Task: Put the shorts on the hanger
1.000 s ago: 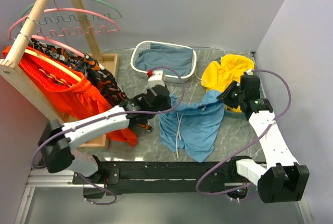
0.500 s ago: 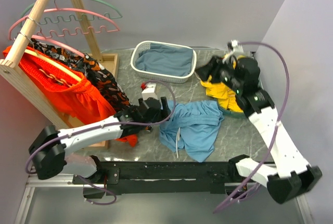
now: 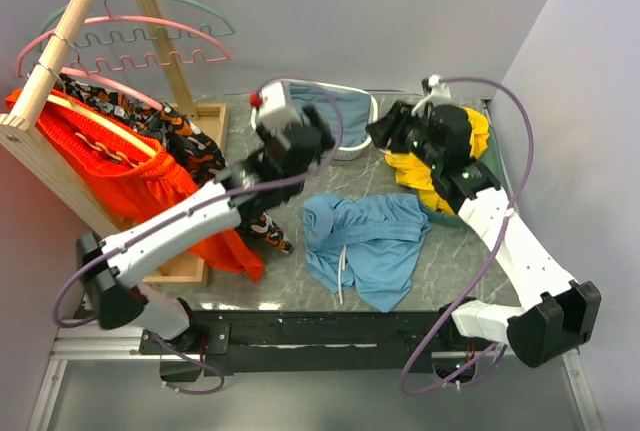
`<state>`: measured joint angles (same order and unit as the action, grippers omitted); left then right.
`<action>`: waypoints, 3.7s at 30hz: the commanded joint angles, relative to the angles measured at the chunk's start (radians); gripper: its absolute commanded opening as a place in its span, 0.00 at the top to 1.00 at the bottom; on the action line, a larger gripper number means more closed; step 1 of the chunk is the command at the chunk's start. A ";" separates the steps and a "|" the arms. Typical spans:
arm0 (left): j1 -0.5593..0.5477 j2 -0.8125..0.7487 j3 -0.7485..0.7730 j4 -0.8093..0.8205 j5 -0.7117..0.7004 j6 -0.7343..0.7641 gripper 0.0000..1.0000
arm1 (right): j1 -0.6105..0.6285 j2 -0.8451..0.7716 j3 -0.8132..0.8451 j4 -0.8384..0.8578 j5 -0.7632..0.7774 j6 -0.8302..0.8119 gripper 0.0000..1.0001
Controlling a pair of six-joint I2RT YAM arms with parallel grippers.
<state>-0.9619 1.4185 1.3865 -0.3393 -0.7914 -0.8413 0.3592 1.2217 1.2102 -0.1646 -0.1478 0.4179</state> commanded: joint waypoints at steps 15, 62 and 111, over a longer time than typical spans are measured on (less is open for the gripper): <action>0.222 0.447 0.788 0.039 -0.302 0.309 0.32 | -0.003 -0.094 -0.354 0.071 -0.176 0.101 0.42; 0.580 0.358 0.850 -0.251 -0.028 -0.013 0.38 | -0.002 0.061 -0.388 0.073 -0.338 0.094 0.40; 0.680 0.456 0.790 0.108 -0.014 0.116 0.84 | -0.002 0.094 -0.354 0.039 -0.317 0.075 0.41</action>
<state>-0.2893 1.9324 2.2009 -0.3038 -0.8257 -0.7712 0.3576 1.3117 0.8040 -0.1360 -0.4713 0.5068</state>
